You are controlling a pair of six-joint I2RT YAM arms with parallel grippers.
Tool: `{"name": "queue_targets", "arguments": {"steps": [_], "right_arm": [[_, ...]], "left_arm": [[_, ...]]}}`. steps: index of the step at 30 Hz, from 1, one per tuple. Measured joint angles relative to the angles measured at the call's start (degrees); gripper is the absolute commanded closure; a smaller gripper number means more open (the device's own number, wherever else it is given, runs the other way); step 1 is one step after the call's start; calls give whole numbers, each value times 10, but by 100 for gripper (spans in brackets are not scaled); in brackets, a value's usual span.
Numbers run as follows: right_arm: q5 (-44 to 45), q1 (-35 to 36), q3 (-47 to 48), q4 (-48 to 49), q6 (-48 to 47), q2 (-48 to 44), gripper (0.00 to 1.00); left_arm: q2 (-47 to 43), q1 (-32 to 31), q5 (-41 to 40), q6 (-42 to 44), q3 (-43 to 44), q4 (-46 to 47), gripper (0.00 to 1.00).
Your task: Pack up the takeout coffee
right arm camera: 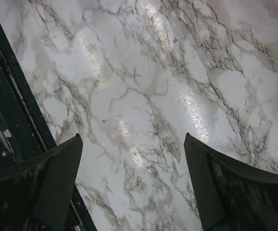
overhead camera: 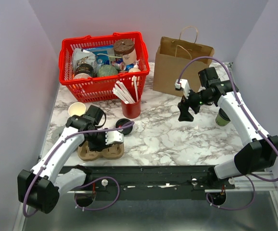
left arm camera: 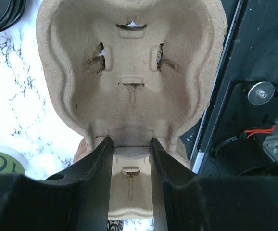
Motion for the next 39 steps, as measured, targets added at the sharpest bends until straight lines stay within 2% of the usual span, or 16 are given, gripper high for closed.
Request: {"name": "queue_targets", "arguments": {"steps": [2,7,11,15,17,20,27,31,34,39], "right_arm": [[-2,0,0,0,2,1,5],[-4,0,0,0,2,2,5],[-4,0,0,0,6,2,5],[-6,0,0,0,6,2,5],[-7,0,0,0,7,2,5],[-7,0,0,0,7,2,5],[-7,0,0,0,7,2,7],[-7,-1,9,-1,29,2,7],[-9,-8,78,1,57,4,8],[7,-45,294,63,123,43,19]], "left_arm": [[-3,-1,1,-3,1,-2,100],[37,13,47,-18,67,-44,100],[64,14,46,-38,72,-43,100],[82,13,97,-28,149,-70,100],[92,-5,78,-42,158,-52,100],[94,-30,56,-30,127,-54,100],[84,-34,35,-41,122,-69,100],[84,-34,31,-47,151,-73,100],[89,-38,33,-62,198,-74,100],[127,-44,60,-122,273,-60,100]]}}
